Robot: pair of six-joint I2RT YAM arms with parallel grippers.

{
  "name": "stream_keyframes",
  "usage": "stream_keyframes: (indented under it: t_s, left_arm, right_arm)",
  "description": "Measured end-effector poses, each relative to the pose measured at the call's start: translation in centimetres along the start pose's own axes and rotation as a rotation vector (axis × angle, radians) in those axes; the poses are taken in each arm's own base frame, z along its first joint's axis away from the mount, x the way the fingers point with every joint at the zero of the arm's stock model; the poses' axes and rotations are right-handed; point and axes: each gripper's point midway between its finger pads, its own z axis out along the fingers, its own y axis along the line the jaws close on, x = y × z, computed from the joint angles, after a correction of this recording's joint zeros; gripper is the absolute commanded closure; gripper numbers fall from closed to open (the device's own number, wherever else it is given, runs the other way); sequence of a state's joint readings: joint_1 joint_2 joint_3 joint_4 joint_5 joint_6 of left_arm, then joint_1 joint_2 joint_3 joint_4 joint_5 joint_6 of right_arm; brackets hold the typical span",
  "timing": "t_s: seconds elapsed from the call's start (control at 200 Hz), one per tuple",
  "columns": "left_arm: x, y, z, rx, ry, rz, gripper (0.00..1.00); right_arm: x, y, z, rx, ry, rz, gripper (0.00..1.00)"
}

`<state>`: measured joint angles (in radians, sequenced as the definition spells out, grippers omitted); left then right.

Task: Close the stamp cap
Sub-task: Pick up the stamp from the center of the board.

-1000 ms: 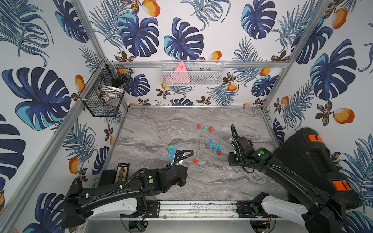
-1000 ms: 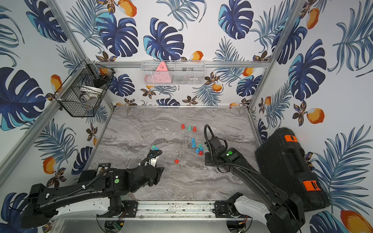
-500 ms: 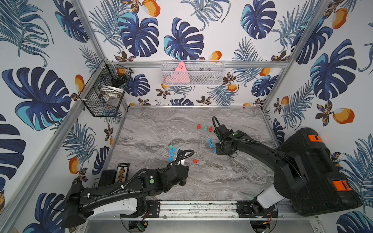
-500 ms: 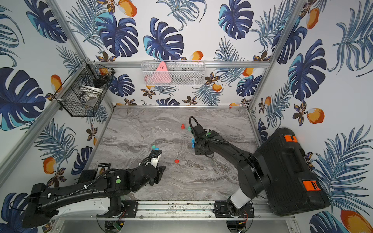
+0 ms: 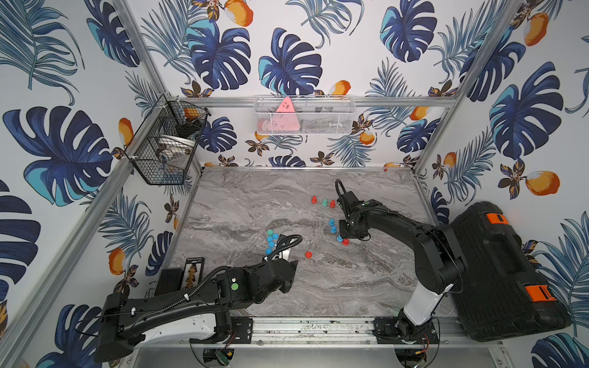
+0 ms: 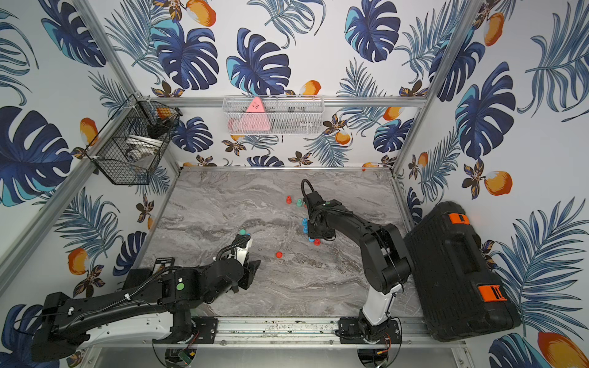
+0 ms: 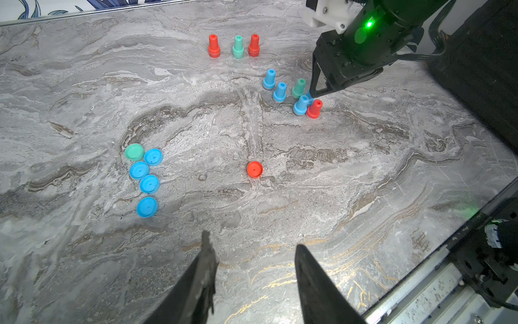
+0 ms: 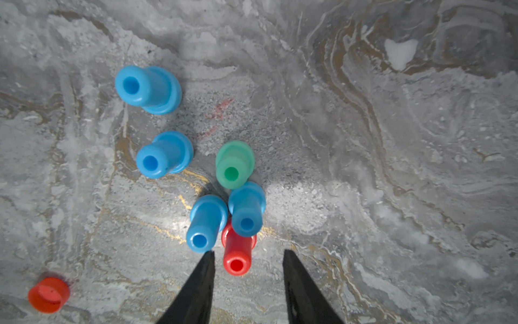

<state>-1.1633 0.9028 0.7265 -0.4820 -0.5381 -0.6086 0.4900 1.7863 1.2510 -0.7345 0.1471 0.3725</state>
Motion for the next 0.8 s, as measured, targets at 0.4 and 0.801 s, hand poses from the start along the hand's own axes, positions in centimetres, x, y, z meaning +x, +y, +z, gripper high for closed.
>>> stream_keyframes:
  t_s: [0.4, 0.801]
  left_arm:
    - [0.09, 0.32, -0.34, 0.003, -0.005, -0.004, 0.49]
    - [0.1, 0.37, -0.4, 0.004, -0.007, -0.005, 0.49]
  right_arm:
    - [0.04, 0.54, 0.68, -0.022, 0.01, 0.002, 0.64]
    - [0.89, 0.26, 0.88, -0.019, 0.026, 0.003, 0.67]
